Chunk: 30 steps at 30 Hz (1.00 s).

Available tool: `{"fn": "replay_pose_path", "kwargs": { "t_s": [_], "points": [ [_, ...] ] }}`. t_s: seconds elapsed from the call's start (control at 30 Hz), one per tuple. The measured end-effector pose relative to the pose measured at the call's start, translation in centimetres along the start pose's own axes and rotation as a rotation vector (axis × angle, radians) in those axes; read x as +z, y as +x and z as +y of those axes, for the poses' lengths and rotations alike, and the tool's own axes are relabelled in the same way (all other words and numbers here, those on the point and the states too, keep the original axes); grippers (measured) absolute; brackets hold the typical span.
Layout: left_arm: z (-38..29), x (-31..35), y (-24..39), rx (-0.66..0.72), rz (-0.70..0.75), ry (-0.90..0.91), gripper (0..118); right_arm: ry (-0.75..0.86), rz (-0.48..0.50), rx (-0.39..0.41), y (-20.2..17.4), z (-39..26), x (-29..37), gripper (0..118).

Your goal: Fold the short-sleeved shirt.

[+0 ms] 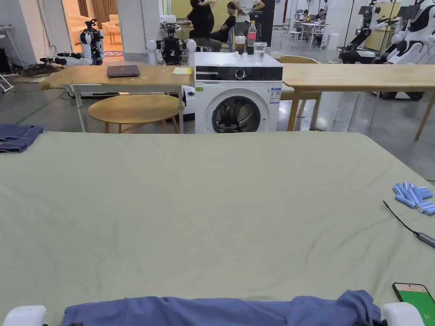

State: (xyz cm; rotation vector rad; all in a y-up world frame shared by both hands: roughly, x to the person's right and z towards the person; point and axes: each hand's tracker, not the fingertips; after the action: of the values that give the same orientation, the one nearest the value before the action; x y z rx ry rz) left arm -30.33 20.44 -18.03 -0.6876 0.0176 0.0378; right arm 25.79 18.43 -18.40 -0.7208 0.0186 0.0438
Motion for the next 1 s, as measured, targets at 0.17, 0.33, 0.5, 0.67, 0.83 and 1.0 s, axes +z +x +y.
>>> {"fn": "replay_pose_path", "kwargs": {
  "t_s": [0.17,0.33,0.5,0.67,0.83,1.0],
  "points": [
    [4.4,2.6,4.1,-0.04,-0.048,0.224,105,0.198,0.043,-0.024,-2.5,4.6,3.5,96],
    [8.0,4.1,10.0,-0.074,-0.117,0.385,103,0.48,0.074,-0.047,-6.9,8.1,5.9,93],
    [7.5,4.4,11.2,-0.104,-0.058,0.437,0,0.613,0.018,-0.022,-9.0,8.1,7.2,0],
    [7.2,3.9,9.9,-0.105,-0.082,0.4,0,0.588,0.036,0.0,-9.1,8.2,7.0,0],
    [5.0,1.4,2.5,0.082,-0.097,0.231,72,0.548,0.045,-0.004,-9.1,7.5,6.5,0],
    [0.1,-1.6,-6.9,0.391,-0.182,0.058,117,0.493,0.056,-0.008,-9.4,6.4,5.4,0]
  ]
}}
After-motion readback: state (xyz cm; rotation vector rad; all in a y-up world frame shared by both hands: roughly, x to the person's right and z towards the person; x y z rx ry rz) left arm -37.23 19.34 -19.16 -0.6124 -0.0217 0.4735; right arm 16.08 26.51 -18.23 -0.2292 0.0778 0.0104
